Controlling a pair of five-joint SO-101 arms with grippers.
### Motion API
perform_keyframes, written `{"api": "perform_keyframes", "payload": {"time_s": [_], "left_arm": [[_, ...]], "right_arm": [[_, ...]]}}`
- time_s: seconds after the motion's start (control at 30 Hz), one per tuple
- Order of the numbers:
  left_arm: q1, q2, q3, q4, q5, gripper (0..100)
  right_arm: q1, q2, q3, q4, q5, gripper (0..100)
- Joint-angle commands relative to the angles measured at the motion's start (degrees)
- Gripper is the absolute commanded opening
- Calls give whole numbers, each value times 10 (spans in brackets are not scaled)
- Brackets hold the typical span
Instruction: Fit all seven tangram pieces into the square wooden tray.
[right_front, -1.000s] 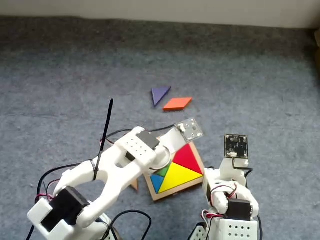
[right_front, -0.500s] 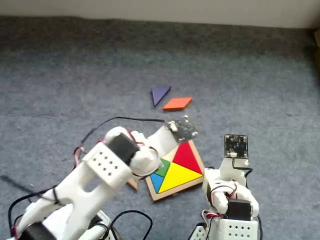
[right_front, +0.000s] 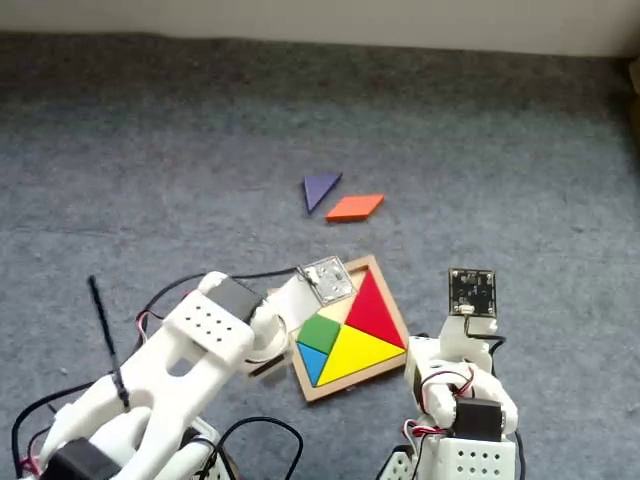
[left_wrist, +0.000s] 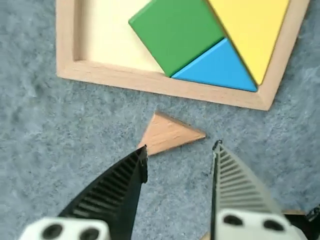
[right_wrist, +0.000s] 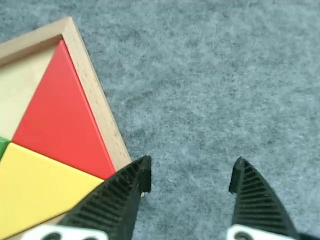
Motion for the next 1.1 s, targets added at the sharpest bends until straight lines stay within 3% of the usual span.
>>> {"api": "perform_keyframes", "payload": {"time_s": [0.0, 0.13, 0.37, 0.97, 1.07], "left_arm": [[4, 60, 4, -48, -6, 218], [35, 138, -4, -73, -4, 218], [17, 227, -71, -47, -4, 215], [9, 240, -95, -46, -7, 218], [-17, 240, -104, -45, -52, 233]], "right_arm": [[6, -5, 59, 4, 6, 252], [6, -5, 59, 4, 6, 252], [6, -5, 59, 4, 6, 252], [6, -5, 59, 4, 6, 252], [6, -5, 59, 4, 6, 252]]}}
